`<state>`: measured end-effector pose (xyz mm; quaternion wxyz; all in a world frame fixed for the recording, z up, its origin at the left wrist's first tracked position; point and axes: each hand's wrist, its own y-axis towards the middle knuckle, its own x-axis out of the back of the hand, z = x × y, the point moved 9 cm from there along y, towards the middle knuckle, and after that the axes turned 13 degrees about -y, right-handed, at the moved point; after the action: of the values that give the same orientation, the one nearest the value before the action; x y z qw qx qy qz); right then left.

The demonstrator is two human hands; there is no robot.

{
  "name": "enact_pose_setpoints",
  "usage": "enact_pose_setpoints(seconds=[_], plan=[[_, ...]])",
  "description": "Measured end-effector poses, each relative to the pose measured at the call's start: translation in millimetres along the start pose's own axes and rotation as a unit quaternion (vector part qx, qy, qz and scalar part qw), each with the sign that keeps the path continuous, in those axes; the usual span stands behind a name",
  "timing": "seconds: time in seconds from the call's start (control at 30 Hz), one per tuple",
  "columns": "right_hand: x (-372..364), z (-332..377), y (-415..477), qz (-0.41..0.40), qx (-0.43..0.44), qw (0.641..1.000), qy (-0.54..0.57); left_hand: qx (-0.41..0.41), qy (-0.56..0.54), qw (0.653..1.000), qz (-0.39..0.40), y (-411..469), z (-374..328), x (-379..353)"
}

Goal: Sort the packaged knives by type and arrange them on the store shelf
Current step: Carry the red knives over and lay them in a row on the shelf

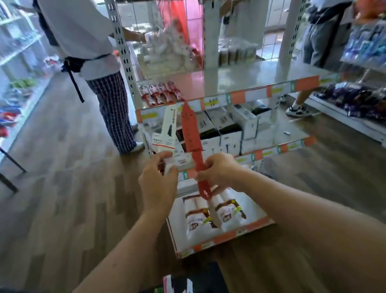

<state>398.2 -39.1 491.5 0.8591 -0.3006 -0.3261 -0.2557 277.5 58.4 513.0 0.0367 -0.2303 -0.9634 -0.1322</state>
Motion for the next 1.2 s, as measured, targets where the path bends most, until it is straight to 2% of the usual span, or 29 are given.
enact_pose_setpoints(seconds=[0.3, 0.6, 0.83, 0.97, 1.2], plan=[[35, 31, 3, -0.008, 0.006, 0.999, 0.04, -0.012, -0.04, 0.999, -0.008, 37, -33, 1], [74, 43, 39, -0.03, 0.029, 0.998, 0.051, 0.02, -0.094, 0.995, -0.011, 82, -40, -21], [107, 35, 139, 0.005, 0.023, 0.999, 0.049, 0.032, -0.066, 0.996, -0.041, 144, -16, -60], [127, 38, 213, 0.022, 0.029, 0.998, 0.048, 0.035, -0.043, 0.995, -0.088, 192, -7, -83], [145, 47, 298, 0.116, 0.034, 0.992, -0.027, 0.054, 0.002, 0.986, -0.159, 259, 7, -114]])
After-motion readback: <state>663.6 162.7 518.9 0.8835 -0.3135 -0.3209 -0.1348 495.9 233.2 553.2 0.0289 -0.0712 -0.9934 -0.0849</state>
